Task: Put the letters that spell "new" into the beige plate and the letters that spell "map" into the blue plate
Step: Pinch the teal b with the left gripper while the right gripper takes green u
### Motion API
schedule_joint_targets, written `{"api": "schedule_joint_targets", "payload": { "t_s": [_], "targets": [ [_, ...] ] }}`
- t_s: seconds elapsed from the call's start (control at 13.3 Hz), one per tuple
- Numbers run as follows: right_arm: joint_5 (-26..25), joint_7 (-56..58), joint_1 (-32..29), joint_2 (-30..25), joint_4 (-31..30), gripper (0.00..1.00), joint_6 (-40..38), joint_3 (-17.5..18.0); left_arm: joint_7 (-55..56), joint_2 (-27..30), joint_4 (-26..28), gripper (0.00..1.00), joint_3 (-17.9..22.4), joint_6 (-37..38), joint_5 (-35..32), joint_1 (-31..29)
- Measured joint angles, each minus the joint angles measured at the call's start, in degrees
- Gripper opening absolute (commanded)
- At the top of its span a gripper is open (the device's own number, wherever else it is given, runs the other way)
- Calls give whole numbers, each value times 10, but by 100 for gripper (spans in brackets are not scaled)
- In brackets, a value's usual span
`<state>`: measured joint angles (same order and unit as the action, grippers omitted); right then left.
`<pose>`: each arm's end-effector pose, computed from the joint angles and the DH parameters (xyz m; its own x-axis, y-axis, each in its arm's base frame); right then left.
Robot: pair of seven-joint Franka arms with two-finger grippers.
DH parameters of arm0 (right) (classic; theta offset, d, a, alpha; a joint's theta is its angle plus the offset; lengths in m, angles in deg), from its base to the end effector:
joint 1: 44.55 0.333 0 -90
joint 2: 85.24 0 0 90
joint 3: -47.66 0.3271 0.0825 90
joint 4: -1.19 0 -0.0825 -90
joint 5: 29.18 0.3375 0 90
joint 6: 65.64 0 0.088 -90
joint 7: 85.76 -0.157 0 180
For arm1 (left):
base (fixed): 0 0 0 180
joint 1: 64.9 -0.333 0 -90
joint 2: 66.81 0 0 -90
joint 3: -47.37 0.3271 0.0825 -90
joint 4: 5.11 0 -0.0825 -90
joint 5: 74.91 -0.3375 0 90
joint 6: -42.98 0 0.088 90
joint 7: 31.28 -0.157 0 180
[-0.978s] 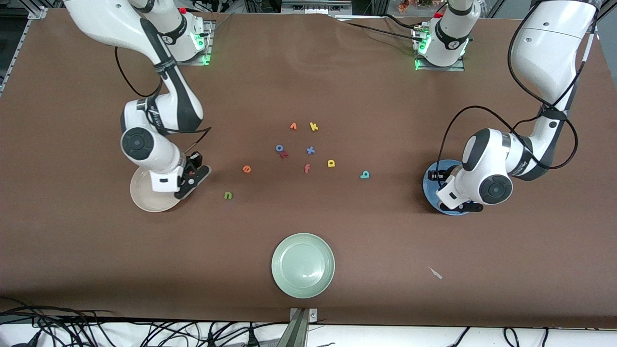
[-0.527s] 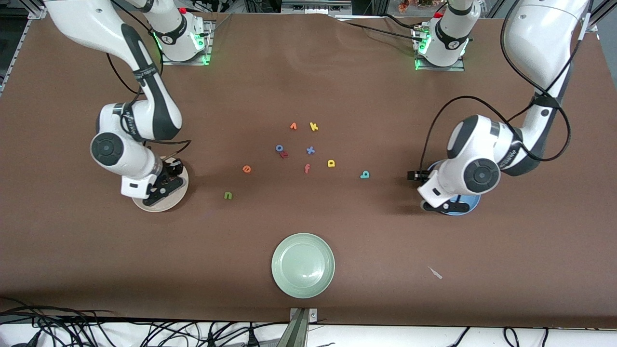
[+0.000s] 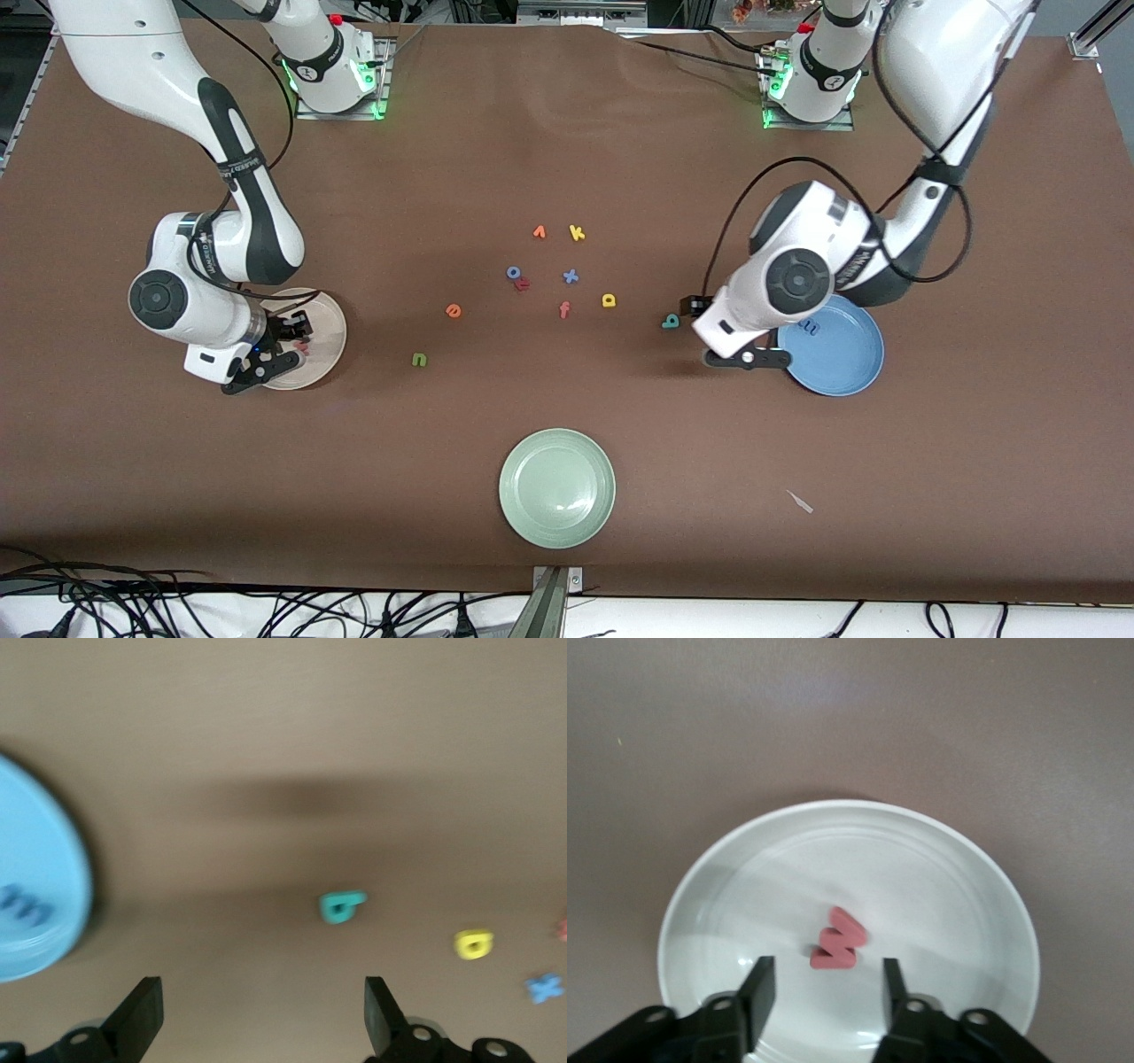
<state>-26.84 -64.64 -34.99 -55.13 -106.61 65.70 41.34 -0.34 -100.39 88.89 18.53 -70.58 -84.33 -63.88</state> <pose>0.5915 0.0382 0.2150 0.9116 0.3951 -0.1131 0.3962 -0.9181 -0.0139 0.5603 -0.2648 0.2807 0.9777 -0.0148 -0.2093 -0.0089 -0.9995 0.0293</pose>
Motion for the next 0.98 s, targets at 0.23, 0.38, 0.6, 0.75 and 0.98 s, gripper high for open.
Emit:
{"api": "schedule_joint_targets", "payload": {
  "t_s": [0.23, 0.38, 0.6, 0.75, 0.98],
  "targets": [
    [15, -85, 10, 0, 13, 100, -1, 9, 1, -22, 0, 100, 0, -36, -6, 24],
    [17, -159, 18, 0, 23, 100, -1, 24, 3, -35, 1, 100, -1, -39, -74, 57],
    [17, -262, 21, 0, 29, 100, -1, 56, 28, -58, 1, 100, 1, -51, -138, 100],
    [18, -322, 22, 2, 32, 100, 0, 76, 28, -69, 2, 93, 5, -58, -144, 100],
    [19, -405, 23, 22, 55, 100, 5, 105, 50, -80, 20, 92, 17, -95, -145, 86]
  ]
}}
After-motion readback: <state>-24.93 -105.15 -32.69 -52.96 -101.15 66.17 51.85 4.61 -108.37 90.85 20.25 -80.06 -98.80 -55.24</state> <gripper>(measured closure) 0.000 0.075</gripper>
